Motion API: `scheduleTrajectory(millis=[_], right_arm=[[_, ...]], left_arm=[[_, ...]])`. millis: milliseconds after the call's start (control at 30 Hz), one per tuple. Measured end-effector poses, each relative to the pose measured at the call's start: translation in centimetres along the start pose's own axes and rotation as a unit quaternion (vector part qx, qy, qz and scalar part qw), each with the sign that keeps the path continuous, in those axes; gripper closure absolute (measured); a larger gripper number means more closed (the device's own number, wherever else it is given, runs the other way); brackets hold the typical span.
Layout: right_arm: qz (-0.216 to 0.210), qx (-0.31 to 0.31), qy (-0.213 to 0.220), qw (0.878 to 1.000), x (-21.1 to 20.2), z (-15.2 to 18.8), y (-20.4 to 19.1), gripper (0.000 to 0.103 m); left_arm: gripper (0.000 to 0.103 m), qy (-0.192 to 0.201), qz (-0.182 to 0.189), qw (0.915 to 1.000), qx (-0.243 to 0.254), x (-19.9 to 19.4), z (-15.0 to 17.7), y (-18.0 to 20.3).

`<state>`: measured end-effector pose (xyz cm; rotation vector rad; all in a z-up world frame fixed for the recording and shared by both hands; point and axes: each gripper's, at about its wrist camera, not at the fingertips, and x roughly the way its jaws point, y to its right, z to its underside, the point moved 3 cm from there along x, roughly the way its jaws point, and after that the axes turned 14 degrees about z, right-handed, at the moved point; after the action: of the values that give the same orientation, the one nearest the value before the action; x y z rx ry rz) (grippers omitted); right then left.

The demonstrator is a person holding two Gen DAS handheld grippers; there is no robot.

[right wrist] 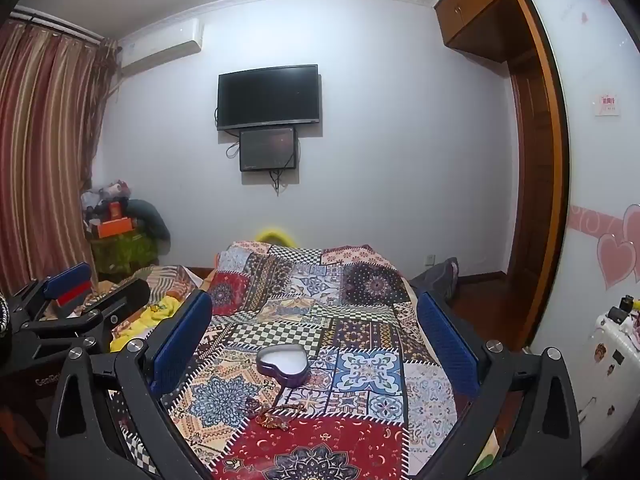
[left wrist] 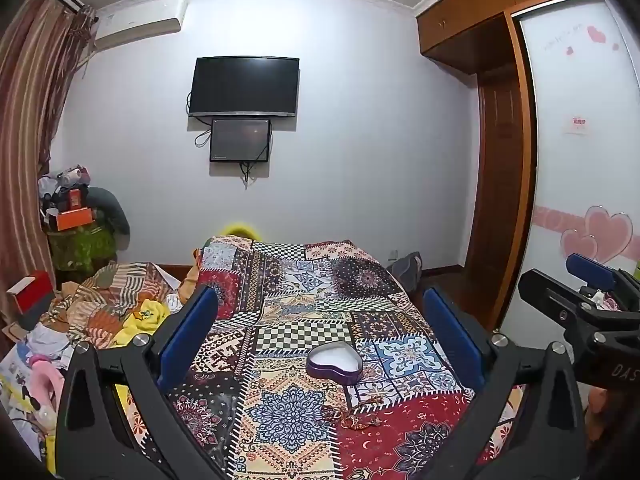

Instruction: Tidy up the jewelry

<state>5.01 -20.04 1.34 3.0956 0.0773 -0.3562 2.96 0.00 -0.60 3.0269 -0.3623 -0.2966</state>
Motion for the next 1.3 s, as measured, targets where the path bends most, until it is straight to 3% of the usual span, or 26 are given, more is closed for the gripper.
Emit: scheduleTrajectory(millis=[500, 1300], right_arm=[[0.000, 0.001, 0.000, 1.000, 0.4, 1.2, -0.2, 0.001], [-0.001, 0.000, -0.011, 1.000, 0.6, 0.7, 0.2, 0.001]], left_arm=[[0.000, -0.006, -0.003, 1.0000, 0.005, 0.1, 1.4, -0.5], [0.000, -0.011, -0.005, 0.9999, -0.002, 0.6, 0.9, -0.2]])
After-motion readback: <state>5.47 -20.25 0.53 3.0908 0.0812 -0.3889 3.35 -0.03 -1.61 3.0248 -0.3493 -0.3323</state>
